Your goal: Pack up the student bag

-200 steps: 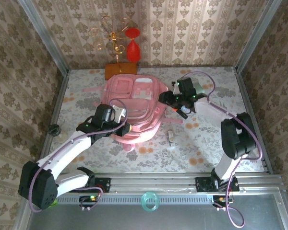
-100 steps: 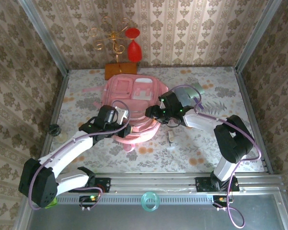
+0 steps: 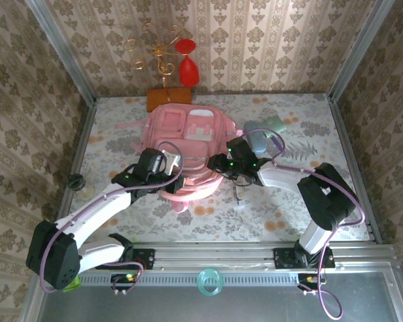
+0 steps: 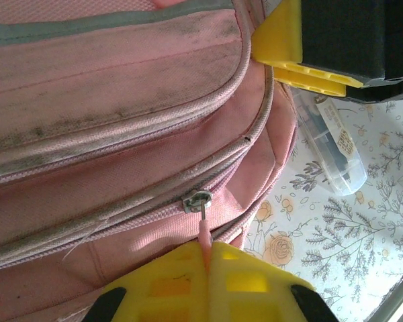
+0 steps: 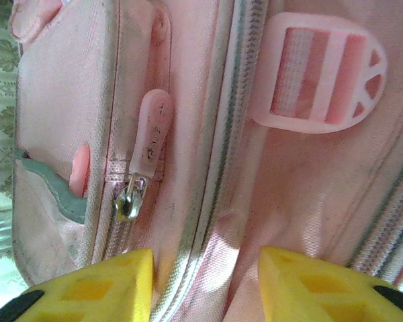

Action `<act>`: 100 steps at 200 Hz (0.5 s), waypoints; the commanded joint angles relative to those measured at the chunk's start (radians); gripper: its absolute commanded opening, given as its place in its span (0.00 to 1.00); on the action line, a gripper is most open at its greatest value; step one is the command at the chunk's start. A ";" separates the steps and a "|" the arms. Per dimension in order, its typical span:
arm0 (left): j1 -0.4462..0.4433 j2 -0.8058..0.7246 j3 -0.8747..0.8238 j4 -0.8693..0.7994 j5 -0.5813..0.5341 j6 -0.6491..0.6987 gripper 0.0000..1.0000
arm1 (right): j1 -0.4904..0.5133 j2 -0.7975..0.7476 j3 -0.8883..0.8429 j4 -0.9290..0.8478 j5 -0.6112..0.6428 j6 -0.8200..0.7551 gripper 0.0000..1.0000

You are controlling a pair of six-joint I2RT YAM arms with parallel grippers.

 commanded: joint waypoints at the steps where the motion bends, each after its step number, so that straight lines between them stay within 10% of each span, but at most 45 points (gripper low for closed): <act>1: -0.015 0.009 -0.016 -0.009 0.007 0.009 0.00 | 0.010 -0.021 -0.023 0.036 0.062 0.025 0.43; 51: -0.046 0.035 -0.006 -0.065 -0.074 0.015 0.00 | 0.018 0.038 -0.007 0.123 0.094 0.051 0.33; 100: -0.109 0.096 -0.001 -0.115 -0.205 0.015 0.00 | 0.029 0.034 -0.004 0.159 0.179 0.042 0.00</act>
